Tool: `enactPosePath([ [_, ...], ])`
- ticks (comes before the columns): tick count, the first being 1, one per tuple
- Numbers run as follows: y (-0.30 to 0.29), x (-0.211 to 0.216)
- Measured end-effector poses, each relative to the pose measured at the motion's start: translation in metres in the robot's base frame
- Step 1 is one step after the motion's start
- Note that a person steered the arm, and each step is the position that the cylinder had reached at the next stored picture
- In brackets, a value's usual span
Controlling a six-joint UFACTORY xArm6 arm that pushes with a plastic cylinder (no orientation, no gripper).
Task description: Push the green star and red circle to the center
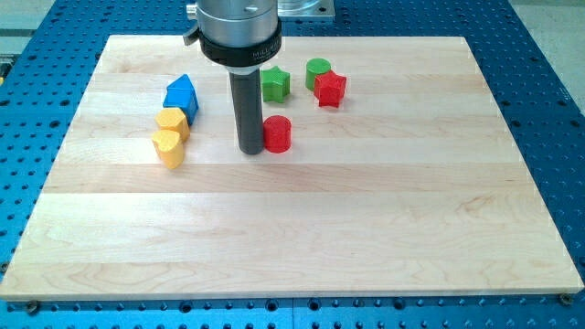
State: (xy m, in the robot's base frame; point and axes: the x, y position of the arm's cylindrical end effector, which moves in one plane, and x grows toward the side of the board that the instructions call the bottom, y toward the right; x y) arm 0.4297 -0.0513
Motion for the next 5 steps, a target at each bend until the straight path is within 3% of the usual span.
enactPosePath([
  [3, 0.015, 0.031],
  [5, 0.063, -0.030],
])
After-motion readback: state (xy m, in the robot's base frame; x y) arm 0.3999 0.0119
